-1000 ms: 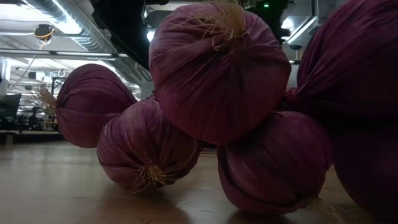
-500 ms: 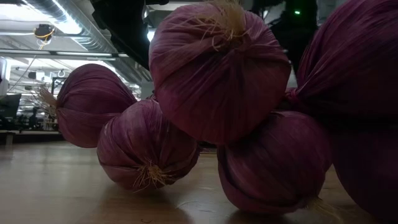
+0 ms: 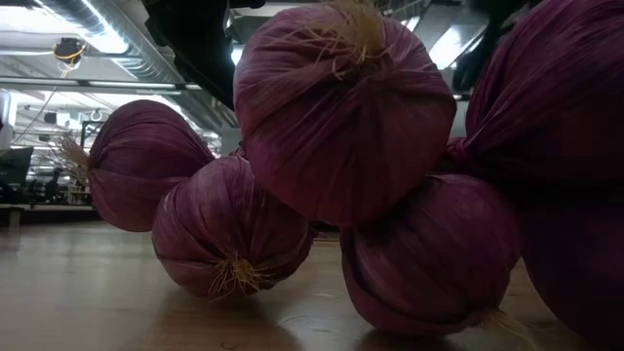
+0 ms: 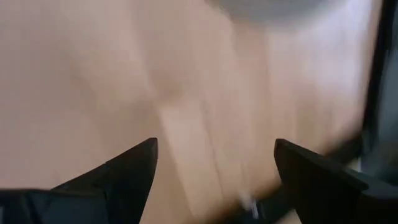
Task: Build produce basket
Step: Put the purple garlic into the black wire basket
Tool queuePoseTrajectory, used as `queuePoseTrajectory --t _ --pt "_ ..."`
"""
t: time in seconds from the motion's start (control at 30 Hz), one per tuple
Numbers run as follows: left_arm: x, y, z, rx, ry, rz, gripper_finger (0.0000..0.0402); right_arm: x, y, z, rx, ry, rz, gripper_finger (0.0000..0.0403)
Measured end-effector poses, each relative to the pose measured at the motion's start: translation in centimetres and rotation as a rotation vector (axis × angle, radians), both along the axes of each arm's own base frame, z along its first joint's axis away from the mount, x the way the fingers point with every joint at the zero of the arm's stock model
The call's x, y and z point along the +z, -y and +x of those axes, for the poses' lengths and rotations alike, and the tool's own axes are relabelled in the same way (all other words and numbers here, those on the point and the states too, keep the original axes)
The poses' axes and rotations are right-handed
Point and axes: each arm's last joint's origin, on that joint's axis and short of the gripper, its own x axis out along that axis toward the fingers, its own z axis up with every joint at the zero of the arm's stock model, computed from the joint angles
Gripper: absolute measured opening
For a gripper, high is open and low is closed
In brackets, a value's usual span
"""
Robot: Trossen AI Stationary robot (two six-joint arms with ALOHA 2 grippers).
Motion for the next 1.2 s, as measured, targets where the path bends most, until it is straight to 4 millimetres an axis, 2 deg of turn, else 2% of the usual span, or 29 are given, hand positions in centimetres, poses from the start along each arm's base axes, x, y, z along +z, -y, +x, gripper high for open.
queuePoseTrajectory --t 0.1,0.2,0.33,0.5,0.6,0.73,0.83,0.93,1.2 --pt "0.0 0.0 0.0 0.000 0.000 0.000 0.0110 0.2 -2.0 -0.4 0.169 0.090 0.029 0.0322" --pt "0.0 0.0 0.0 0.000 0.000 0.000 0.0110 0.9 -2.8 -2.1 0.209 0.150 0.019 0.0322" --pt "0.0 0.0 0.0 0.000 -0.001 0.001 0.0110 2.7 -2.0 -5.7 0.151 0.340 -0.002 0.0322" --pt "0.0 0.0 0.0 -0.014 -0.003 0.013 0.0110 4.0 0.0 -9.7 0.107 0.763 0.117 0.0322" --pt "0.0 0.0 0.0 -0.025 -0.004 0.023 0.0110 3.6 0.8 -10.9 0.196 1.018 0.248 0.0322" --pt "0.0 0.0 0.0 -0.025 -0.004 0.023 0.0110 2.5 1.7 -12.1 0.431 1.291 0.407 0.0322" --pt "0.0 0.0 0.0 -0.026 -0.005 0.023 0.0110 1.7 2.7 -13.1 0.605 1.447 0.461 0.0322" --pt "0.0 0.0 0.0 -0.027 -0.005 0.025 0.0110 0.8 3.9 -14.0 0.654 1.532 0.450 0.0322" --pt "0.0 0.0 0.0 -0.064 -0.009 0.058 0.0110 -0.9 6.1 -15.1 0.588 1.609 0.385 0.0322"
